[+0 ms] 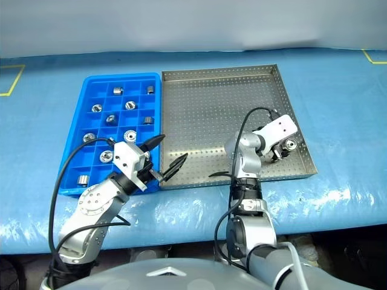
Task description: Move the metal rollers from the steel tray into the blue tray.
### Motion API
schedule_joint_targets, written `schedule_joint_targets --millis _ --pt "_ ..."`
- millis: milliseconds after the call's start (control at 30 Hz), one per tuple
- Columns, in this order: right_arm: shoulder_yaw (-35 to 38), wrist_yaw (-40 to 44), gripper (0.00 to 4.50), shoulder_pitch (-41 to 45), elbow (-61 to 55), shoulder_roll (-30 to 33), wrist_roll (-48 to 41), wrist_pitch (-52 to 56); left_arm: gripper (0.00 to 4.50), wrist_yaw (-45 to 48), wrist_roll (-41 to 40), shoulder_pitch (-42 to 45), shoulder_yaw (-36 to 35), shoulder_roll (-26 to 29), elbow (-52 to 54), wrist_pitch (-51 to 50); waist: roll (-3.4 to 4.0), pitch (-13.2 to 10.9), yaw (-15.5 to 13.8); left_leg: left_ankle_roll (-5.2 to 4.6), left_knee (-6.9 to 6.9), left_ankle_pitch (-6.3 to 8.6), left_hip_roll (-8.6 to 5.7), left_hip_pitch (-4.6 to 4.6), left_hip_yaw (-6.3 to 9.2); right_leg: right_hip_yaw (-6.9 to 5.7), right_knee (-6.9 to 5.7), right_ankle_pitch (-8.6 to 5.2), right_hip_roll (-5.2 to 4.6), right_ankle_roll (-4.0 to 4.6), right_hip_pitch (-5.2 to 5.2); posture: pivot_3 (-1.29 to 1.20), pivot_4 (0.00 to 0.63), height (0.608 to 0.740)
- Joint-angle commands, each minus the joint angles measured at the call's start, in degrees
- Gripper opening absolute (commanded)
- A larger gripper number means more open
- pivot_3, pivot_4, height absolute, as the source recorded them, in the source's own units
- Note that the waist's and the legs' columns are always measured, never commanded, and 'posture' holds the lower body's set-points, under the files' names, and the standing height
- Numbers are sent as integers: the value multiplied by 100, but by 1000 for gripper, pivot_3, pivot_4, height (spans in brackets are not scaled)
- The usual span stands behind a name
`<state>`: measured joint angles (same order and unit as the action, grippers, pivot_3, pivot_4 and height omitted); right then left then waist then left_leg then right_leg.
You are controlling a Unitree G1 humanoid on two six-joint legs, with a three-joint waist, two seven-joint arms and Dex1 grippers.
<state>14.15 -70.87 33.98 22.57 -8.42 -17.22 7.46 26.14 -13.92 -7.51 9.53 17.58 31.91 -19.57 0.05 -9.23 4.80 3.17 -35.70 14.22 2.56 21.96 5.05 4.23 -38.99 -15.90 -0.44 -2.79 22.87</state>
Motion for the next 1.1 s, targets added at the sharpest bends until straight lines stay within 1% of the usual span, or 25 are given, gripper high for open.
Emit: schedule_joint_targets --millis 33,200,433,633,900,1100 --pt "175 -88 4463 690 221 -516 55 -242 4500 -46 -47 -27 -70 1 209 52 0 0 -6 0 0 0 0 0 -1 1 0 0 0 0 0 21 150 740" --pt "390 -289 4463 925 580 -383 117 -301 4500 -109 -51 -81 -90 6 245 61 1 0 -35 0 2 0 0 0 -1 0 0 0 0 0 0 26 150 740" --pt "463 -669 4463 938 706 -340 382 -195 4500 -125 -58 -154 -155 23 211 132 2 1 -57 0 2 0 0 -1 -1 1 0 0 -1 1 0 34 150 740" --pt "515 -656 4463 1007 949 -228 459 -220 4500 -123 -38 -172 -152 6 202 153 4 2 -68 0 1 0 0 -1 -1 1 -1 0 -1 1 0 38 150 740" --pt "616 -619 4463 1337 1646 -52 636 -547 4500 -167 -15 -206 -138 -13 242 141 5 1 -85 0 3 0 0 -3 -2 1 -2 0 1 1 0 59 150 740" --pt "722 -1020 4463 1566 2042 26 835 -505 4500 -242 -10 -256 -132 -31 292 125 5 1 -107 0 4 0 -1 -3 -3 1 -2 0 -1 1 0 72 150 740"
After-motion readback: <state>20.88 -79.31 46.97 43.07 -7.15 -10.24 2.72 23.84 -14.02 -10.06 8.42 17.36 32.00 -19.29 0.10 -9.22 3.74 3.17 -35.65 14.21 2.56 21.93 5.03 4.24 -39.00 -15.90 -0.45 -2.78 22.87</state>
